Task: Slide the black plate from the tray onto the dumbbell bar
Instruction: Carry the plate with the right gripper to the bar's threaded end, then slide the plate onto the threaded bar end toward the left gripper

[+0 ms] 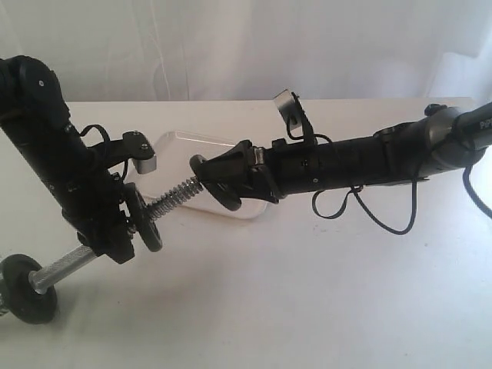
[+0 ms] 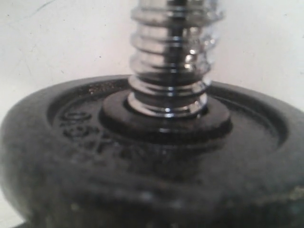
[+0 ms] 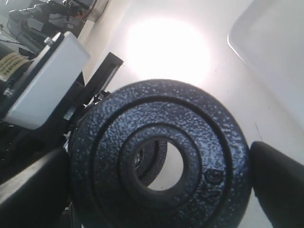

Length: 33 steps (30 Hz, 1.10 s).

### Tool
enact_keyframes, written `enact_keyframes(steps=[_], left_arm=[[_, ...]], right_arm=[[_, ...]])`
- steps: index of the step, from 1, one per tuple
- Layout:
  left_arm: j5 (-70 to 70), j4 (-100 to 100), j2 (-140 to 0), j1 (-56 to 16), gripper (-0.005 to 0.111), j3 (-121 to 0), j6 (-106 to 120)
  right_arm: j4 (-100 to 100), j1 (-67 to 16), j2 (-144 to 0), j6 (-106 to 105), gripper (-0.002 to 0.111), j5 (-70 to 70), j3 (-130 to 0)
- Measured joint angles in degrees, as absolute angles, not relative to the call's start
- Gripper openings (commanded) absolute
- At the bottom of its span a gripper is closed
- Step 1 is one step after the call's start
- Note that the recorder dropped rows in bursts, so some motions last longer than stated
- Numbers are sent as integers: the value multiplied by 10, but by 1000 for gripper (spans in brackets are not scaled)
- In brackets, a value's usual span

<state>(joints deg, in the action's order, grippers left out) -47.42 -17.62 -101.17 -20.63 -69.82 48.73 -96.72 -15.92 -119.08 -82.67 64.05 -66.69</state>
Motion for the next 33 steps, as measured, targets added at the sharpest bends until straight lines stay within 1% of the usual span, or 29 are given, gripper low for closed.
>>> enact_keyframes(steps=[11,33], left_arm=[[-461,-214,-1012,-206,0,-698,506],[-433,-227,-1012,-206,0,-697,505]], right_arm=[[-967,-160,-1192,-827,0,645,-680],[-968,-160,-1191,-827,0,663,-689]])
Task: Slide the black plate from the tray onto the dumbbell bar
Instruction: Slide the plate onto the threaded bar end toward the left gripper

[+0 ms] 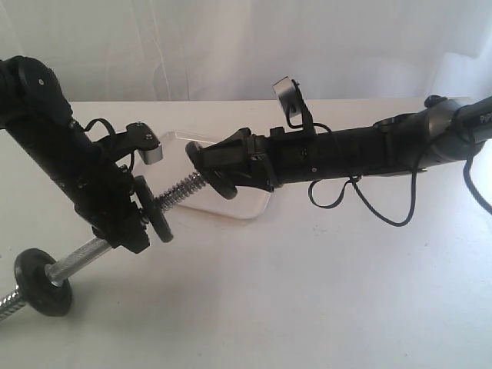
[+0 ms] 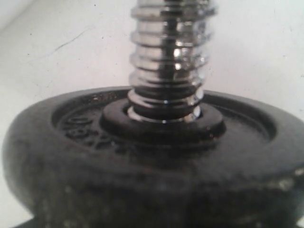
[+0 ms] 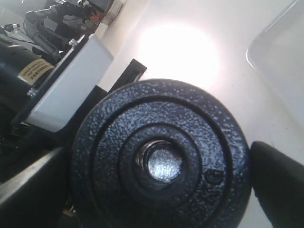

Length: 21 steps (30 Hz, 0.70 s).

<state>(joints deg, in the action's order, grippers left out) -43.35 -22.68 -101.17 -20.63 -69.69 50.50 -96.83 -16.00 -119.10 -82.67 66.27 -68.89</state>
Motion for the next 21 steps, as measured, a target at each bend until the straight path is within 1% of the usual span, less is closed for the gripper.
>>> enact_keyframes(steps=[21], left_arm=[[-398,-354,-1012,-206,0,-694,592]], right_arm=[[-971,-174,-1191,-830,0,664,-689]])
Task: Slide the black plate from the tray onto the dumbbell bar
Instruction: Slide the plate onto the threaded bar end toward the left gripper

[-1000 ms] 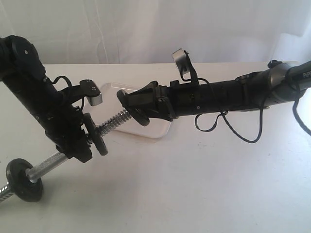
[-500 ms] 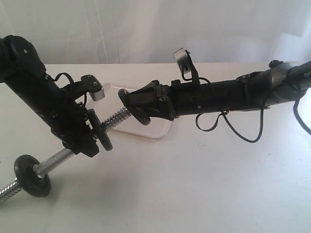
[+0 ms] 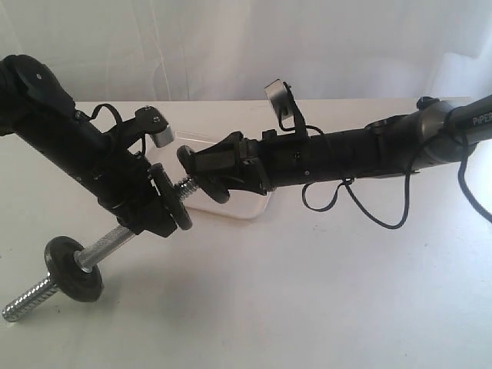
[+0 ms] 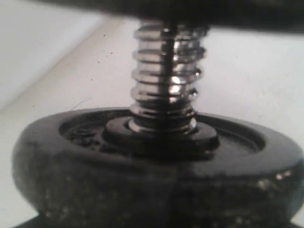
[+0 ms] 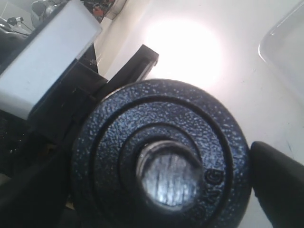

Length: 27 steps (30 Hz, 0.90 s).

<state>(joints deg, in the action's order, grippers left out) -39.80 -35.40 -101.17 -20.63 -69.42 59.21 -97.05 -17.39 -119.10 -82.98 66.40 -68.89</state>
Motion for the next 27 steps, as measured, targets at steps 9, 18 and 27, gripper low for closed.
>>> enact_keyframes(steps=[9,18,27], left_arm=[[-396,-364,-1012,-206,0,-694,601],[-396,-365,-1012,-206,0,-694,602],[-396,-365,-1012,-206,0,-694,602]], right_arm=[[-971,-178,-1191,-831,4,663,-689],[-971,-178,-1191,-831,59,663,-689],[-971,-178,-1191,-831,97,663,-689]])
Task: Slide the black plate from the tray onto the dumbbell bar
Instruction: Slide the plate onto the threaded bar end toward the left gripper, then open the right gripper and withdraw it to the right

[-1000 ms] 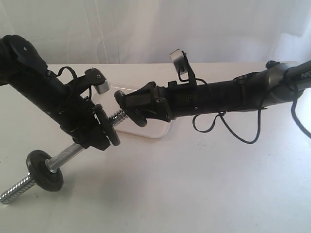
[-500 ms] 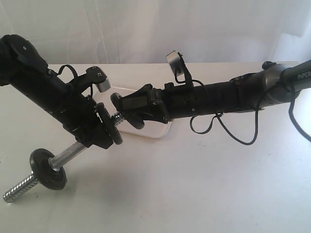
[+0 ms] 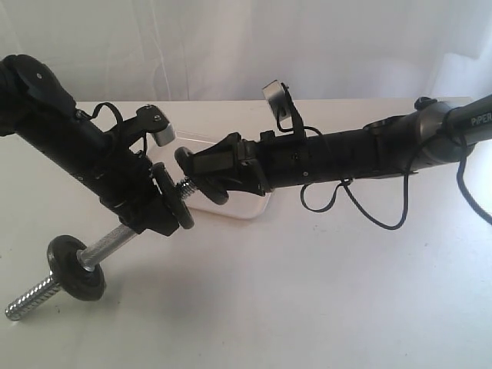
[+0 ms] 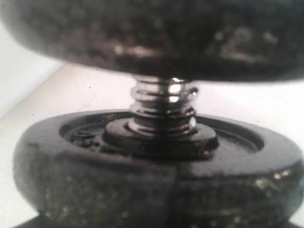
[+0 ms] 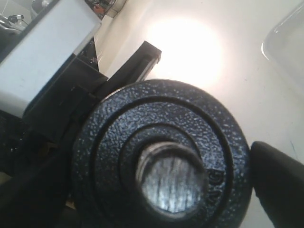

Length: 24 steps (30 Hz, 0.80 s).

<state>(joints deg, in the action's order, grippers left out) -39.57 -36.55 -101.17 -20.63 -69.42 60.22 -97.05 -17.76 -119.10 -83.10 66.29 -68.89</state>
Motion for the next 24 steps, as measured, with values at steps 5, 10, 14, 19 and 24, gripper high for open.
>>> enact_keyframes(steps=[5,10,14,19,24], left_arm=[[-397,-362,-1012,-207,0,-694,603],[-394,-359,-1014,-207,0,-694,602],[-393,-347,-1018,-207,0,-692,602],[-395,-336,-1018,-207,0,-692,601],[-398,-329,-1018,-207,0,-692,601]], right_arm=[[-986,-178,-1189,-831,103,666,-689],[-986,-178,-1184,-828,103,682,-690],[-959,-162,-1184,-825,103,671,-690],[-889,-123,-1183,-822,90,656,-690],[-777,-76,-1146,-815,30,631,-702]])
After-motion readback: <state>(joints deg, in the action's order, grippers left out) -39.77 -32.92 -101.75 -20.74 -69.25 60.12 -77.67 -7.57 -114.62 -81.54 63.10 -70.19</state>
